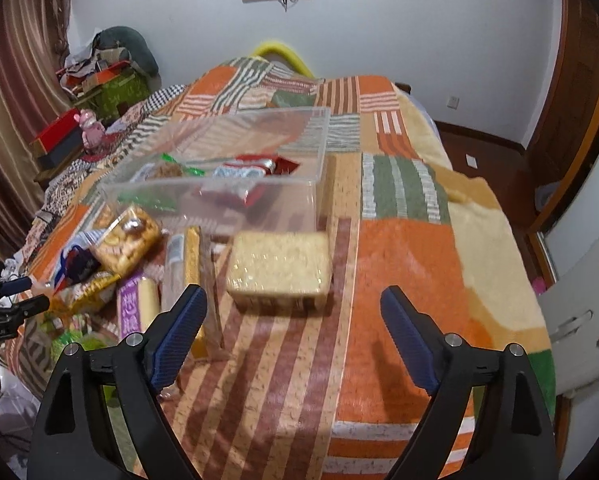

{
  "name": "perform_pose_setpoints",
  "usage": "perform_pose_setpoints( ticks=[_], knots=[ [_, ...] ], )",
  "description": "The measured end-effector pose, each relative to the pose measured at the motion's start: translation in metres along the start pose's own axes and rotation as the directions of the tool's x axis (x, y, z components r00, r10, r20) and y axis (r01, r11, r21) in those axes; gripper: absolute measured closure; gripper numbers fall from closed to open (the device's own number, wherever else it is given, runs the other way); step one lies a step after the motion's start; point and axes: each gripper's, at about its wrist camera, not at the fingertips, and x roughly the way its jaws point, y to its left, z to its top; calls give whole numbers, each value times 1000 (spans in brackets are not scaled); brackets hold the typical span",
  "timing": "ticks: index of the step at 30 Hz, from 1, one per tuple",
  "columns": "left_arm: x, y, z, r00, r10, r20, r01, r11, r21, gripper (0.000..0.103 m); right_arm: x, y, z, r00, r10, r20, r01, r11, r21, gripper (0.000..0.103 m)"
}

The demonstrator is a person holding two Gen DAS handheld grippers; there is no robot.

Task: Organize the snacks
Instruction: 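Grasp the orange snack bag with left tool while right grasps the wrapped cake block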

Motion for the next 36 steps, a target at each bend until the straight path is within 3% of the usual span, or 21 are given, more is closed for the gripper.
perform_pose_setpoints(
  ticks=[5, 9, 14, 19, 22, 25, 36],
  knots=[
    [9, 2, -4, 1000, 5, -5, -5, 1000, -23, 5, 13, -3, -4, 999, -2, -36, 2, 1000, 17, 12],
    [26, 6, -7, 998, -18, -61, 15, 999, -50, 5, 24, -2, -1, 999, 1, -52, 0, 1000, 25, 9],
    [30, 8, -9, 999, -10, -32, 8, 998, -55, 6, 38, 2, 3, 998, 5, -70, -3, 1000, 29, 6],
    [29, 10, -5, 1000, 4, -3, -4, 1000, -30, 33, 53, 5, 3, 994, 19, -111, -15, 999, 36, 6],
    [30, 16, -1, 1000, 6, 3, -6, 999, -42, 42, 56, 4, 3, 993, 14, -119, -9, 999, 43, 7],
    [28, 21, 1, 1000, 7, 9, -6, 999, -52, 44, 54, 1, 3, 992, 42, -117, -37, 998, 45, 19],
    [-1, 17, 19, 995, 34, 96, -31, 999, -24, 44, 32, -4, 5, 998, 28, -56, -25, 998, 55, 21]
  ],
)
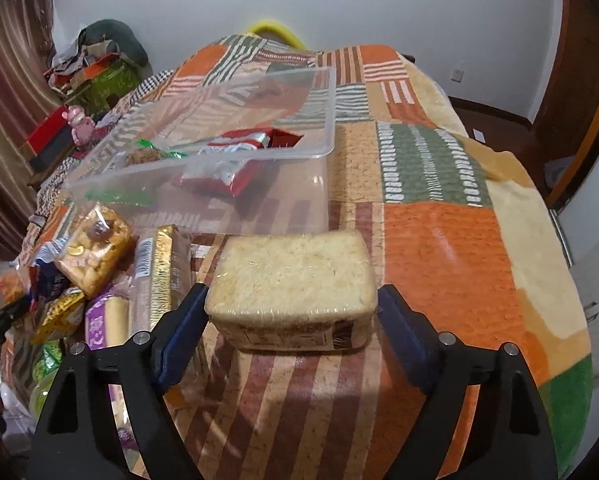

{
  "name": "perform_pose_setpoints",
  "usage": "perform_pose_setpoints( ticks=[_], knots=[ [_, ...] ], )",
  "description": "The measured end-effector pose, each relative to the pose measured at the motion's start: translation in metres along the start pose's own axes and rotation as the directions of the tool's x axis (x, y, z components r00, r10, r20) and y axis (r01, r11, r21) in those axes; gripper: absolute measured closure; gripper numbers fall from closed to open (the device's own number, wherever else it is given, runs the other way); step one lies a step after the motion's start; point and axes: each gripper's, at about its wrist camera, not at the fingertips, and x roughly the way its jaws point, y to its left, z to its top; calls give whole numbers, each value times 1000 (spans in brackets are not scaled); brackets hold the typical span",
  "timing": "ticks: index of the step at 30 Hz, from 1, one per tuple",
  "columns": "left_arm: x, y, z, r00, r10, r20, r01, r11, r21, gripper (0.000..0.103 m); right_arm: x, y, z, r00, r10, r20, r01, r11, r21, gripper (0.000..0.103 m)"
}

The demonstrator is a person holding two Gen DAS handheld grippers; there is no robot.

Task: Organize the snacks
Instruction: 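Grasp the orange snack bag with left tool while right grasps the wrapped cake block, then carry both items over the clear box and open both tools to release them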

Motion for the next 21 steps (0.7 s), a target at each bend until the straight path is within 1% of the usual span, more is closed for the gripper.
perform_pose_setpoints(
  ticks=[4, 5, 9, 11, 15, 21],
  knots=[
    [-13, -3, 17, 999, -3, 47, 3, 1000, 6, 44, -18, -3, 1, 999, 3, 40, -3, 1000, 6, 22],
    [-15, -5, 21, 998, -6, 57, 5, 1000, 8, 44, -21, -3, 1, 999, 6, 48, -6, 1000, 8, 24],
    [-28, -16, 39, 993, -28, 111, 26, 999, 27, 44, -29, -3, 4, 997, 13, 71, -14, 1000, 6, 25],
    [-32, -23, 46, 991, -41, 130, 36, 999, 37, 44, -33, -2, 6, 996, 10, 86, -10, 1000, 1, 25],
    [-40, -41, 65, 983, -73, 169, 61, 995, 76, 44, -42, -1, 15, 992, 32, 119, -32, 999, 1, 25],
    [-46, -75, 92, 968, -128, 214, 99, 985, 142, 44, -61, 3, 37, 977, 47, 206, -46, 999, -11, 25]
  ],
)
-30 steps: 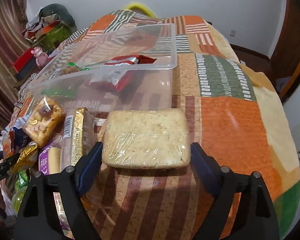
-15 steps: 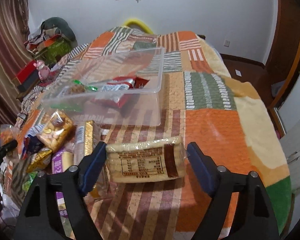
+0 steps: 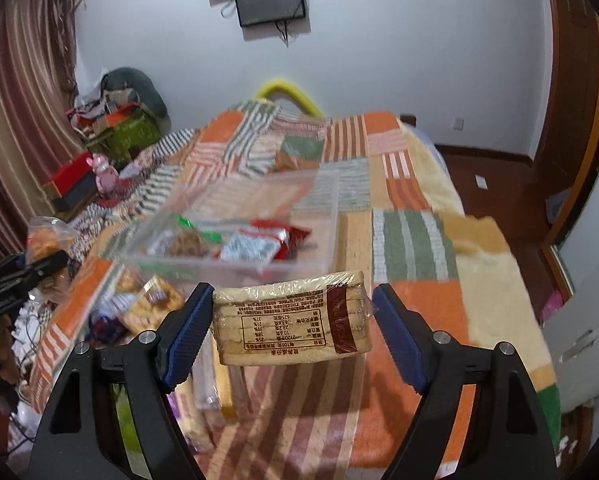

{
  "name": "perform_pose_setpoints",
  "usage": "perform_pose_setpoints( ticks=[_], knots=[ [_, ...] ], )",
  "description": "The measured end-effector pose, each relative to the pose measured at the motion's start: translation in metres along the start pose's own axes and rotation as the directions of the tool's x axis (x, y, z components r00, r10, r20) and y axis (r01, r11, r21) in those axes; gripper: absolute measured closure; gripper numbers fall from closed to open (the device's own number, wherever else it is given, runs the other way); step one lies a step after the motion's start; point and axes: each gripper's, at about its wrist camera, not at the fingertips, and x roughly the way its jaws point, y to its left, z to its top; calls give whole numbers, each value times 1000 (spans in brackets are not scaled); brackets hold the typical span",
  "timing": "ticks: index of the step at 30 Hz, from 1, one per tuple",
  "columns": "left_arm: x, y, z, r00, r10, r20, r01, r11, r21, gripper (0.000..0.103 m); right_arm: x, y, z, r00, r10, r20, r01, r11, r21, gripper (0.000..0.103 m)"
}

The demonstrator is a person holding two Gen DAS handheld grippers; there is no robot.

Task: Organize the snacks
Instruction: 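Carry both items over the clear box and open both tools to release them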

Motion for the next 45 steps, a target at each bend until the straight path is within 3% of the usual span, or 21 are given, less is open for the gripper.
perform_pose_setpoints(
  ticks=[6, 12, 22, 31, 40, 45],
  knots=[
    [15, -23, 27, 999, -42, 28, 41, 998, 42, 44, 4, 5, 23, 998, 1, 63, 0, 1000, -12, 25],
    [43, -38, 49, 997, -76, 17, 75, 996, 52, 44, 23, 11, 35, 997, 4, 74, -3, 1000, -21, 25],
    [101, -54, 58, 997, -62, -46, 65, 995, 75, 44, 76, 13, 37, 1000, 12, -23, -13, 1000, -29, 25],
    [137, -57, 53, 991, -75, -113, 81, 996, 48, 44, 97, 14, 30, 996, 30, -79, -33, 999, -36, 24],
    [140, -64, 52, 991, -56, -120, 66, 995, 78, 40, 105, 9, 30, 994, 35, -107, -37, 999, -19, 23],
    [126, -62, 55, 993, -67, -102, 75, 994, 74, 38, 94, 10, 33, 996, 24, -80, -26, 999, -31, 23]
  ],
)
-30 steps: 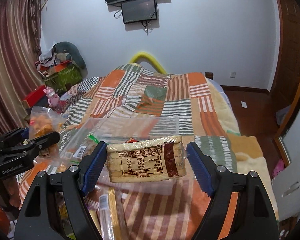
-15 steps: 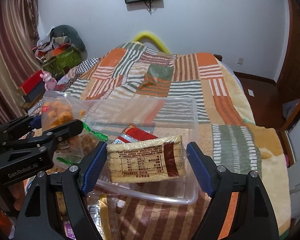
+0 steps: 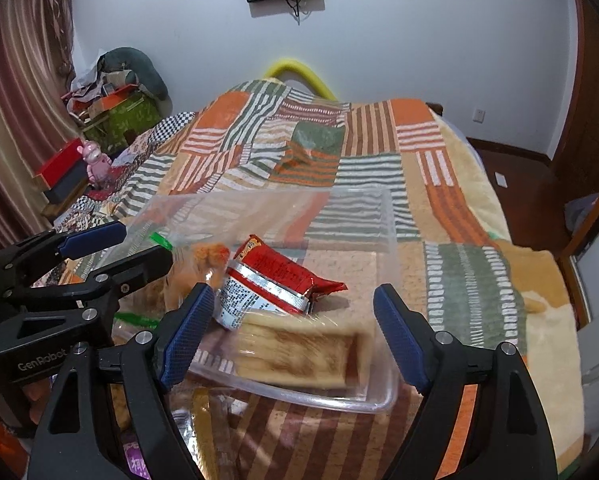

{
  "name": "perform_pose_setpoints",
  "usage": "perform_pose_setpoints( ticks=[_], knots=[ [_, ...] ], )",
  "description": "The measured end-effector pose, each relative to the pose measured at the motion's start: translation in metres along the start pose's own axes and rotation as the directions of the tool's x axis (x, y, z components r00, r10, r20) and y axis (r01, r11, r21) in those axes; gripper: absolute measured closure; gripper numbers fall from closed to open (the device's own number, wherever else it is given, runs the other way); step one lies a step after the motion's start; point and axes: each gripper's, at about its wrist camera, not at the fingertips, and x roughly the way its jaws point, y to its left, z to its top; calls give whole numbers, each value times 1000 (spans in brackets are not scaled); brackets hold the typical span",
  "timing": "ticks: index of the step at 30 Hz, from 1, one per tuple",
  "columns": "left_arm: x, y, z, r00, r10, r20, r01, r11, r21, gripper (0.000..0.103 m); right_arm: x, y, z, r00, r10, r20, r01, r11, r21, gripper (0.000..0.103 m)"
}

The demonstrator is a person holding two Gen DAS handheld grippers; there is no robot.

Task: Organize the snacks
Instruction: 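Carry both items over the clear box and open both tools to release them, then grasp the green pea packet with left tool while right grasps the green plastic cup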

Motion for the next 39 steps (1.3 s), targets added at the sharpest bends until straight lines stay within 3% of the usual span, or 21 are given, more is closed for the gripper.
perform_pose_setpoints(
  ticks=[9, 19, 30, 39],
  knots=[
    [-53, 8, -10, 999, 0, 49, 0, 1000, 2, 32, -36, 7, -6, 999, -10, 41, 12, 999, -47, 23],
    [-107, 28, -63, 998, 54, 16, -55, 998, 12, 25, -76, 19, -34, 999, -15, 51, 20, 996, -90, 23],
    [-127, 34, -136, 995, 41, -87, -44, 999, -33, 24, -94, 46, -81, 999, 40, -17, -41, 996, -75, 23],
    [-134, 32, -182, 991, 15, -135, -19, 999, -31, 24, -82, 82, -111, 991, 83, -104, -88, 995, -51, 24]
  ],
)
